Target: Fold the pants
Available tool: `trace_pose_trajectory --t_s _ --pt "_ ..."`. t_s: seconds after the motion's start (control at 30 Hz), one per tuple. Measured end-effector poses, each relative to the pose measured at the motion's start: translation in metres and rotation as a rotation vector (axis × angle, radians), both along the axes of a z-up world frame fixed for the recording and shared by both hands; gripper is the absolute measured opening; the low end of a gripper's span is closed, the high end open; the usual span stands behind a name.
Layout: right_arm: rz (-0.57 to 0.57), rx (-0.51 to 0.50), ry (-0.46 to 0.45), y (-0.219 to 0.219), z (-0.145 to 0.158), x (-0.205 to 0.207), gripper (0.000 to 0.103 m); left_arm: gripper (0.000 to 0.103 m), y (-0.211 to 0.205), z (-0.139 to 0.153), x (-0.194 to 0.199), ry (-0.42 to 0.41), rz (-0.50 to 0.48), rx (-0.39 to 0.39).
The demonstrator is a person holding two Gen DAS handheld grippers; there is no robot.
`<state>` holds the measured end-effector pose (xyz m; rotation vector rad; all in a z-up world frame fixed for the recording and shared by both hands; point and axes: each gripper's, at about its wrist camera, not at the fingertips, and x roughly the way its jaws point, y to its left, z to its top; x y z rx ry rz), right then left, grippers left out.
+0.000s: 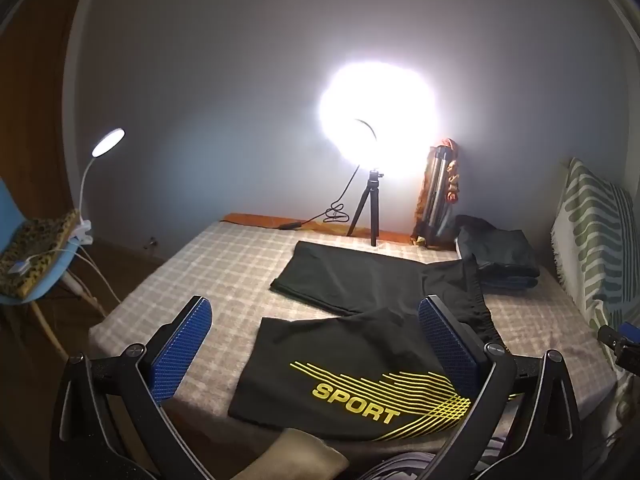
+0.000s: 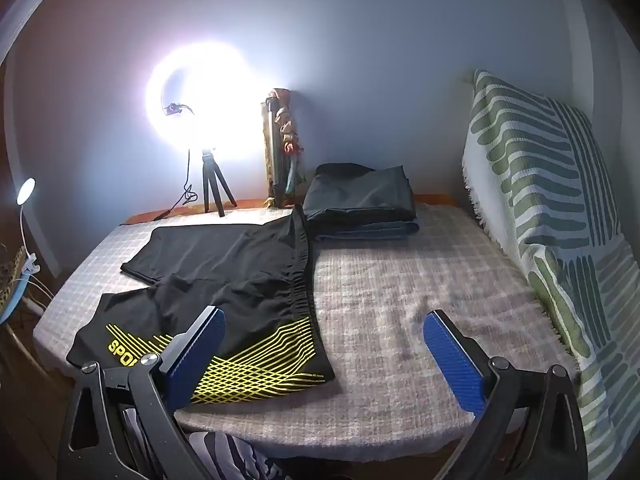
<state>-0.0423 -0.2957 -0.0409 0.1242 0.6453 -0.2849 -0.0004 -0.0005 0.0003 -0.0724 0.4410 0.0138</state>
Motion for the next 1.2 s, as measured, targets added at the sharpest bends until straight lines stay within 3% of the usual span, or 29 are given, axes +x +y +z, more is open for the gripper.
trace_pose_trajectory --t_s 0.27,0.5,1.2 --pt "0.006 -0.010 -0.001 0.002 0.003 0.000 0.101 0.103 0.004 0.003 0.007 0.035 -0.005 -0.014" --pt "0.008 -0.007 -0.008 0.003 0.003 -0.002 0.101 0.103 0.000 0.003 -0.001 0.007 0.000 0.019" --pt "0.013 -0.007 -0.003 0.006 0.004 0.000 0.101 0.103 -0.003 0.003 0.001 0.013 -0.004 0.014"
